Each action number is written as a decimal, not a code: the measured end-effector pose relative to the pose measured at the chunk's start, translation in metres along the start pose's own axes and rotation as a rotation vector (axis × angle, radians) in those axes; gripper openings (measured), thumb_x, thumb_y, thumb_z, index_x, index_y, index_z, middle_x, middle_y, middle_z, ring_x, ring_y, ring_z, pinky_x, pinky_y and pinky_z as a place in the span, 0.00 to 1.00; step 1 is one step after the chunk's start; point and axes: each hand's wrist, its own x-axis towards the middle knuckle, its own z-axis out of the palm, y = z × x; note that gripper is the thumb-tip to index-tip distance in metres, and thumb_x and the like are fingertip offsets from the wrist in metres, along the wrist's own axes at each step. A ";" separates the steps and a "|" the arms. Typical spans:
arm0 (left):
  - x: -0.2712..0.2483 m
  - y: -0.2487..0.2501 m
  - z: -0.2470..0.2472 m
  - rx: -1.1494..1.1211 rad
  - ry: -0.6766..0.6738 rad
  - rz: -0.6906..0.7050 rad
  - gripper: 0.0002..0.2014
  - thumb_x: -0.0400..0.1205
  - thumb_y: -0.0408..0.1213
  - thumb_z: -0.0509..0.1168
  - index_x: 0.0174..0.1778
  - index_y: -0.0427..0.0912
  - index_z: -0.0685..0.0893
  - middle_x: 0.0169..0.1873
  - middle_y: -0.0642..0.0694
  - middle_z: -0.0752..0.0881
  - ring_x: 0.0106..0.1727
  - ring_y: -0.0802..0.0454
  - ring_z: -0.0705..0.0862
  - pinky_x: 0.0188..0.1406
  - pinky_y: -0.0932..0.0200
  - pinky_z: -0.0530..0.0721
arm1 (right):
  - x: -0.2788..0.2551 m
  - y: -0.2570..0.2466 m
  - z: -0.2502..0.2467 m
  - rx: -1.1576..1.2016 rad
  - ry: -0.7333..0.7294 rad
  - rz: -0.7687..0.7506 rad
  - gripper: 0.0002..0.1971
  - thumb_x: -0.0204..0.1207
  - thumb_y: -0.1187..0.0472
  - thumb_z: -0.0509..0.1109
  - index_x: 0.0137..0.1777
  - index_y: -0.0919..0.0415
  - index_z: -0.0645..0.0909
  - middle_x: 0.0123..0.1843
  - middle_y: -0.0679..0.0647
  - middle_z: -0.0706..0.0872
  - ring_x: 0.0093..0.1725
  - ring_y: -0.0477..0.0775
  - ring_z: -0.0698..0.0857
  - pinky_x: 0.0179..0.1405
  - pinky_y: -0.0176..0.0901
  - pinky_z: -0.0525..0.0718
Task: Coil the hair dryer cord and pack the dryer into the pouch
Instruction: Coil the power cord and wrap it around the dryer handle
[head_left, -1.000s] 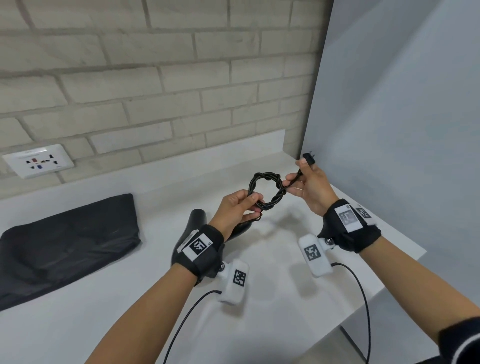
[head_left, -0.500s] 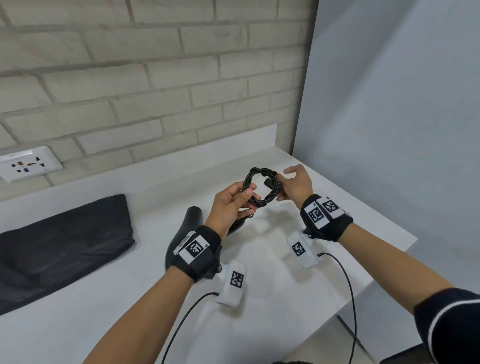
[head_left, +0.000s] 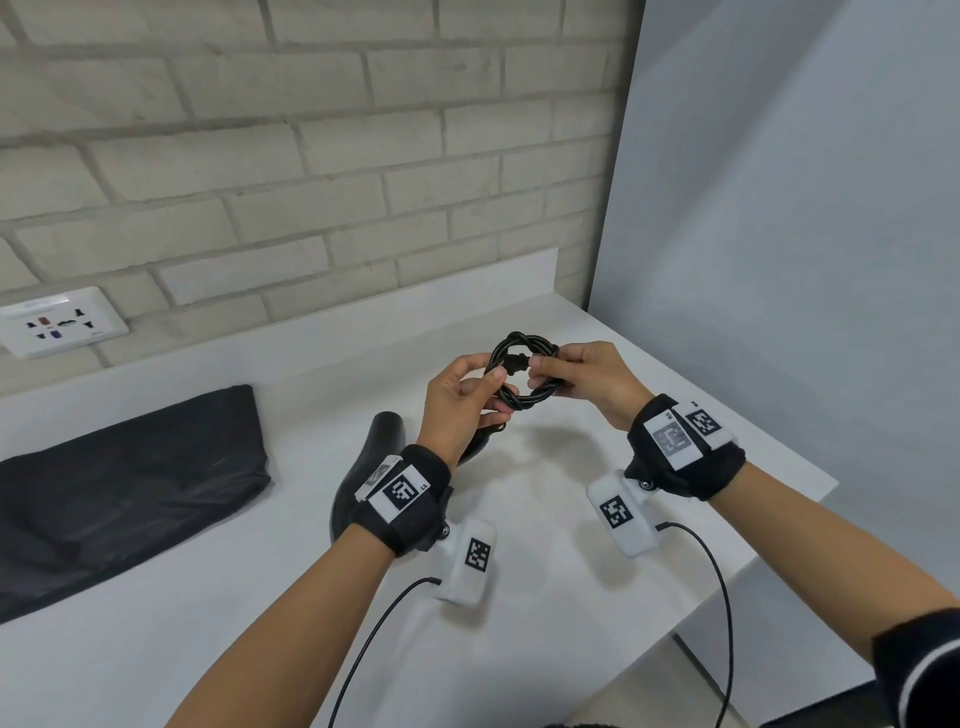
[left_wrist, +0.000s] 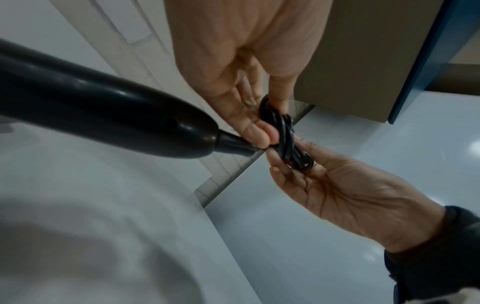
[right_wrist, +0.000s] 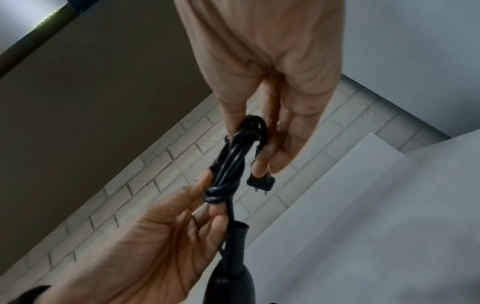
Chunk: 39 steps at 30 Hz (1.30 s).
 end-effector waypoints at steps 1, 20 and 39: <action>0.002 0.000 0.001 0.018 0.031 0.012 0.06 0.81 0.33 0.63 0.53 0.40 0.79 0.35 0.40 0.85 0.25 0.56 0.83 0.30 0.63 0.87 | 0.000 0.000 -0.001 0.015 -0.011 0.006 0.07 0.75 0.64 0.71 0.37 0.65 0.84 0.31 0.55 0.88 0.30 0.43 0.86 0.41 0.32 0.87; 0.008 -0.001 0.002 -0.028 0.178 0.044 0.07 0.80 0.25 0.63 0.39 0.40 0.80 0.35 0.41 0.86 0.27 0.59 0.87 0.37 0.67 0.88 | 0.001 -0.005 0.004 0.200 -0.043 0.157 0.10 0.76 0.56 0.69 0.37 0.61 0.81 0.34 0.52 0.82 0.35 0.48 0.82 0.35 0.33 0.87; 0.004 -0.002 0.003 -0.085 0.180 -0.073 0.06 0.81 0.25 0.61 0.53 0.31 0.79 0.35 0.42 0.86 0.24 0.58 0.86 0.21 0.62 0.83 | 0.007 -0.005 0.001 0.227 -0.167 0.153 0.09 0.79 0.63 0.65 0.38 0.65 0.80 0.25 0.49 0.87 0.28 0.46 0.87 0.38 0.38 0.90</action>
